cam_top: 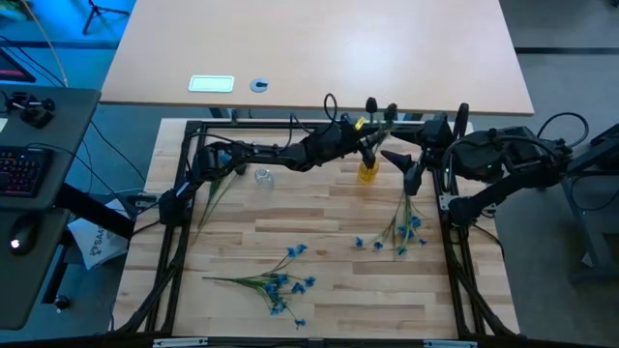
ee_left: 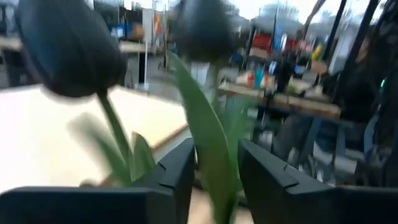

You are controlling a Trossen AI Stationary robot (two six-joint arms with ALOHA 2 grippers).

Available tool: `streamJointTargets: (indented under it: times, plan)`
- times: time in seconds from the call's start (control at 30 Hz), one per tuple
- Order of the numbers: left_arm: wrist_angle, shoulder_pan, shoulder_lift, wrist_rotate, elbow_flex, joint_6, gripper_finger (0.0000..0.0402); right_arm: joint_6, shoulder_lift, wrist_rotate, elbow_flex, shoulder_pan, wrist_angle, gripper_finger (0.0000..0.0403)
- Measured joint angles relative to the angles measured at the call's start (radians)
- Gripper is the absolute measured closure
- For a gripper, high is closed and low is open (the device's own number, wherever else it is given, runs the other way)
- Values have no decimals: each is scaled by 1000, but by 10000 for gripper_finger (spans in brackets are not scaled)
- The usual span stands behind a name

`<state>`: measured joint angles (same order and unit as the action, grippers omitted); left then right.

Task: Sort flowers into vase by color
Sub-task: Put the bottom black tulip flower into the yellow crystal vase, then put the black tulip flower into the yellow crystal vase

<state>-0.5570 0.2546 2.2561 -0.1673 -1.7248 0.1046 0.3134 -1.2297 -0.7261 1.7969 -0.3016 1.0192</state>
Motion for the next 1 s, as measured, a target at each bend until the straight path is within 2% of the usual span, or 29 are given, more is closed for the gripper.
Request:
streamJointTargets:
  times: [0.1, 0.37, 0.53, 0.7, 0.83, 1.0]
  plan:
    - [66, 0, -15, 0, 0, 7, 266, 0, 0, 0, 0, 0, 9, 160]
    - [400, 0, -144, 1, 0, -31, 218, -1, 0, 0, 0, 0, 44, 160]
    - [641, 0, -238, 47, 0, -114, 205, -8, 1, -20, 0, 0, 57, 160]
    - [887, -5, -337, 106, 10, -94, 203, -50, 1, -33, 0, 0, 62, 160]
    - [965, -24, -445, 107, 145, -21, 203, -99, 1, -33, 0, 0, 66, 160]
    - [991, -82, -663, -13, 429, 153, 203, -133, 1, -34, 0, 0, 90, 160]
